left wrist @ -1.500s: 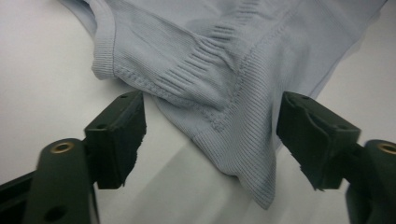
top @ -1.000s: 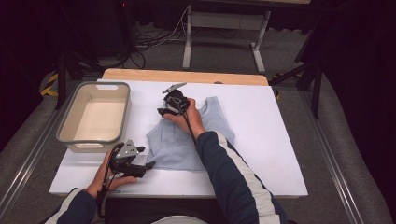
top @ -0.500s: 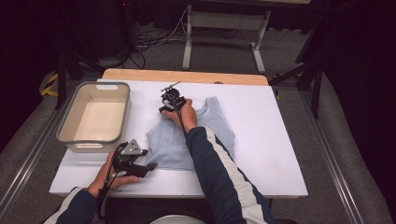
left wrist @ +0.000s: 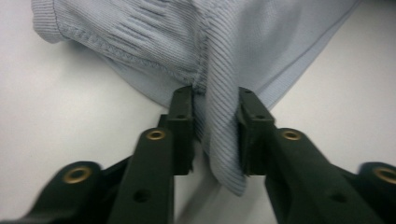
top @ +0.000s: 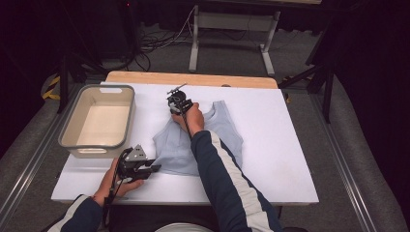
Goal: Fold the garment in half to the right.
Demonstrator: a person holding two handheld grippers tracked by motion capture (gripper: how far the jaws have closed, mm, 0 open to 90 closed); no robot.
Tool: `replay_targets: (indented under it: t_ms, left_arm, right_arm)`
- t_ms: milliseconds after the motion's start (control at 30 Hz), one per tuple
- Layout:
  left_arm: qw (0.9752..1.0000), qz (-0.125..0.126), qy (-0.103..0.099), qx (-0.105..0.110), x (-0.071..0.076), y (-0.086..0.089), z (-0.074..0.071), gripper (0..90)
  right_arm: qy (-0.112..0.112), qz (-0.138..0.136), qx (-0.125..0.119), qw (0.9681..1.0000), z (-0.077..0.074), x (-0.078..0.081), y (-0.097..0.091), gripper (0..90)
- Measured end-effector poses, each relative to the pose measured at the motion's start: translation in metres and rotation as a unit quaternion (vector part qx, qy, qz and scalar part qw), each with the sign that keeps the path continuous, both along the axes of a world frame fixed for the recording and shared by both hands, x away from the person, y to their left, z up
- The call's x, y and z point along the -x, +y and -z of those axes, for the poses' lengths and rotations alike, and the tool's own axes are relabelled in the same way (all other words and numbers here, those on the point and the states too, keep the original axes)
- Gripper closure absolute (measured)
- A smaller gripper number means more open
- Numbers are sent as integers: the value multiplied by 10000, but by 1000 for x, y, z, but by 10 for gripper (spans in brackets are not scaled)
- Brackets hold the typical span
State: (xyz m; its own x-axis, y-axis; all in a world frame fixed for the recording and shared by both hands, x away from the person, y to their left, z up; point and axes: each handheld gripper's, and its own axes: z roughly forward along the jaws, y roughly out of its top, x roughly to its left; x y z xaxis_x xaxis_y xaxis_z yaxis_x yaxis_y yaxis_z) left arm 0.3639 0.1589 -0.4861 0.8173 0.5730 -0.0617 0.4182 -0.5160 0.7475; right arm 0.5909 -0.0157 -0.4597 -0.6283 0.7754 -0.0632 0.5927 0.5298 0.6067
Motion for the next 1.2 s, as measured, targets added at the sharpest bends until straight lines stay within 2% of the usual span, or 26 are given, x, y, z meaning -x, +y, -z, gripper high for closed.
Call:
replay_targets:
  t_ms: [67, 200, 267, 400, 433, 467, 600, 833, 1033, 1133, 1200]
  left_arm:
    - [10000, -6, 16, 13, 1, 0, 0, 785]
    - [9999, 10, -74, -71, 3, 1, -1, 810]
    - [9995, -18, -223, -201, 8, 3, -2, 811]
    - [9991, -172, -316, -225, 11, 13, -4, 814]
    - [9989, -223, -346, -211, 11, 16, -5, 814]
    - [9992, -230, -294, -124, 11, 19, -5, 814]
    - [9990, -164, -374, -169, 15, 20, -6, 813]
    - [9977, -300, -531, -312, 17, 27, -13, 813]
    - [9971, -364, -627, -239, 17, 33, -21, 813]
    - [9972, -263, -689, -120, 18, 30, -31, 812]
    - [9969, -174, -761, -75, 17, 27, -39, 812]
  right_arm:
    - [3, 6, 29, 10000, 0, 0, 1, 847]
    - [32, -13, -9, 10000, -2, -2, 2, 860]
    - [30, -59, -50, 10000, -4, -2, 3, 862]
    - [-105, -192, -285, 9994, -15, 1, 5, 864]
    - [-144, -201, -321, 9992, -17, 1, 6, 864]
    - [-201, -208, -343, 9990, -19, 2, 8, 864]
    - [-269, -356, -448, 9980, -26, 5, 15, 863]
    - [-412, -452, -582, 9964, -40, 7, 25, 863]
    - [-519, -516, -725, 9947, -53, 6, 30, 863]
    - [-563, -555, -771, 9939, -57, 9, 31, 863]
    - [-579, -573, -892, 9927, -62, 11, 28, 863]
